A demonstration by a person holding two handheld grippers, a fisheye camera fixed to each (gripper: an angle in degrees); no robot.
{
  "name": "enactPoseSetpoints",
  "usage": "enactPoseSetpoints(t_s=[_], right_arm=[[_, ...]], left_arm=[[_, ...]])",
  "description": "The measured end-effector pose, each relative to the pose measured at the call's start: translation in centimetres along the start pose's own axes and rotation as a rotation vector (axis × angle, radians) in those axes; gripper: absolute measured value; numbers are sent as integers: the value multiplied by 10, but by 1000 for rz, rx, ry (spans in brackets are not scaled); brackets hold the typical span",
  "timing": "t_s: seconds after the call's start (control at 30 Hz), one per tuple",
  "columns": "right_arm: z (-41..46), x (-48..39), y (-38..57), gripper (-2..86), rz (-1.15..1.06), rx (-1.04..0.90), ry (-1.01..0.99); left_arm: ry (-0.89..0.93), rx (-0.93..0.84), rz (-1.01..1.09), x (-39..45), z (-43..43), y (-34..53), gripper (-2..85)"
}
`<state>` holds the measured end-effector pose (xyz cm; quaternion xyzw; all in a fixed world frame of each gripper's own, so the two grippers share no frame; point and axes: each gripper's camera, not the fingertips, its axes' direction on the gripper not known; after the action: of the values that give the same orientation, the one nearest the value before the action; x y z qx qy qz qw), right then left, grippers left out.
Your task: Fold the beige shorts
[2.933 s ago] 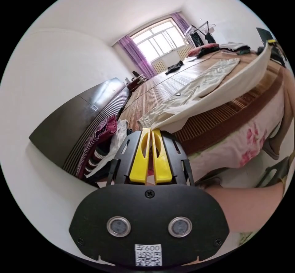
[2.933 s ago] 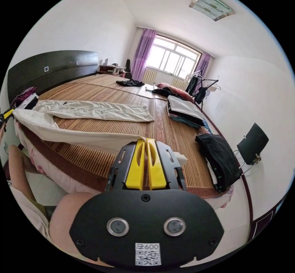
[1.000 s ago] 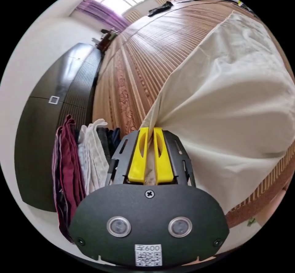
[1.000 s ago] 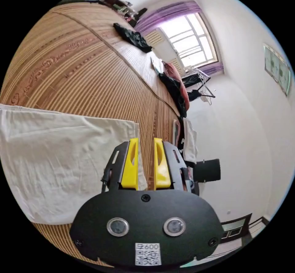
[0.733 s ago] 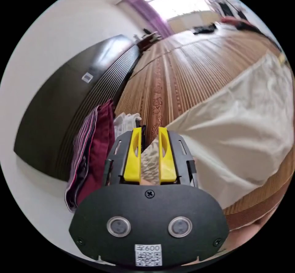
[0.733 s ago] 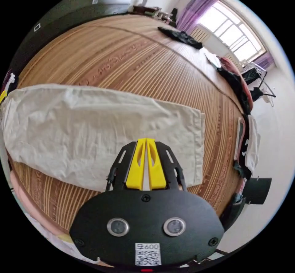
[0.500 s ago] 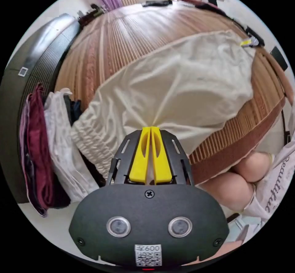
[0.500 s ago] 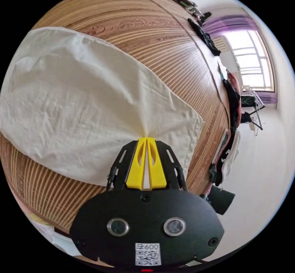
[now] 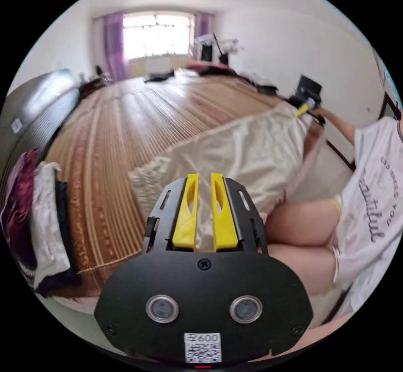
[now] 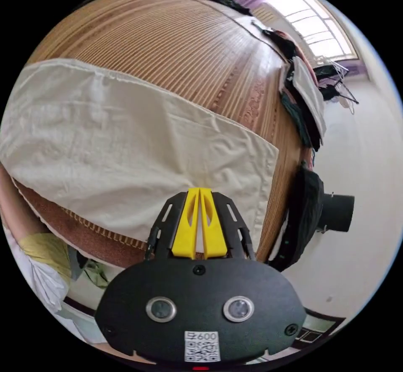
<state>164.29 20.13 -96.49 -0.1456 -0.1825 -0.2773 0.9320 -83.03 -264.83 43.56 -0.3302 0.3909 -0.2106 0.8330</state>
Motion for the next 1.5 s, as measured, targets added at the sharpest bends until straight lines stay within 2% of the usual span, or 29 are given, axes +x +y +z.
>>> enactPoseSetpoints(t_s=[0.07,0.13,0.2,0.23,0.27,0.3,0.37,0.47,0.6,0.7,0.77,0.8,0.87,0.97,1.03,1.13,1.23,1.33,1.5], right_arm=[[-28,38,49,-8,208,216,-43],[-43,59,79,-8,325,321,-155],[-52,65,99,-9,358,377,-243],[-57,61,107,-9,351,400,-258],[-63,54,112,-9,326,410,-246],[-66,49,114,-9,308,410,-233],[-73,32,116,-9,237,377,-145],[-74,21,117,-8,195,319,-44],[-91,16,125,-8,187,370,-83],[-109,6,130,-6,174,432,-78],[-119,-7,124,-2,166,471,-88],[-123,-11,120,2,150,483,-113],[-142,-39,96,32,65,554,-257],[-168,-89,58,66,-60,617,-395],[-178,-121,37,73,-161,627,-426],[-176,-162,8,80,-311,569,-352],[-157,-177,-14,50,-391,426,-420],[-161,-182,-3,5,-434,475,-377],[-178,-190,18,-7,-470,548,-282]], left_arm=[[-204,152,-209,-32,-41,-5,102],[-268,121,-307,-62,-47,-11,121],[-215,-22,-340,-92,-31,-19,124],[-107,-91,-358,-109,-16,-21,118],[-36,-131,-426,-124,-4,-21,101],[-47,-132,-448,-128,-4,-21,86],[-149,-71,-392,-123,-19,-26,45],[-174,-29,-291,-112,-44,-38,31],[-187,5,-192,-104,-76,-53,23],[-134,266,-200,-110,-121,-50,21],[-138,508,-328,-130,-138,-36,20],[-169,519,-346,-136,-133,-35,20],[-328,263,-422,-167,-80,-44,21],[-383,-18,-450,-199,-11,-40,23],[-380,-46,-503,-213,7,-27,24],[-350,-39,-545,-229,12,-10,27],[-341,-40,-519,-237,14,3,28],[-346,-29,-490,-238,17,14,27],[-322,40,-497,-243,15,43,26]])
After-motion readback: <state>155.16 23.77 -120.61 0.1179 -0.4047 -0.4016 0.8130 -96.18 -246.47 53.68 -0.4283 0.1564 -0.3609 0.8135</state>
